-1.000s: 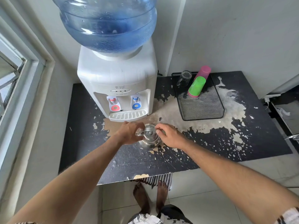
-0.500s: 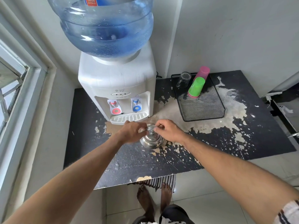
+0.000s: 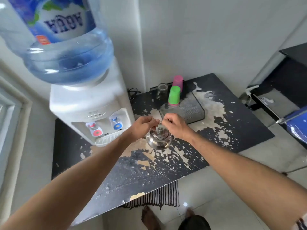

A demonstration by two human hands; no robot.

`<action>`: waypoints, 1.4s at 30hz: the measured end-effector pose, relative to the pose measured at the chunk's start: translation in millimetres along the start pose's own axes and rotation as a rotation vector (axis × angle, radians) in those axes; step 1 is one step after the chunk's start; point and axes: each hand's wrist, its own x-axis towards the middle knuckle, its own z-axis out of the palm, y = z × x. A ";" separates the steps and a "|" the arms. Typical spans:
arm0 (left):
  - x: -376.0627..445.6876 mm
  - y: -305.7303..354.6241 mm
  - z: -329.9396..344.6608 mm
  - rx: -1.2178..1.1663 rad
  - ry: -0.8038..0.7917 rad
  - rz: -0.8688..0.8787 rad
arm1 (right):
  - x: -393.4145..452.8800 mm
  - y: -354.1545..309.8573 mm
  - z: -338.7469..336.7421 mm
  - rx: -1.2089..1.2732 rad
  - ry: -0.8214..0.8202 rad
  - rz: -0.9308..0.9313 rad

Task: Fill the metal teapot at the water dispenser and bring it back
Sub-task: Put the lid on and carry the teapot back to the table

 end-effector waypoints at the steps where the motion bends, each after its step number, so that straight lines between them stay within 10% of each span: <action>1: 8.1 14.3 13.9 0.000 -0.026 0.008 | -6.3 7.5 -15.6 0.008 0.050 -0.005; 42: 185.2 411.2 843.4 0.212 -1.097 0.504 | -433.5 416.4 -599.8 0.197 1.154 0.531</action>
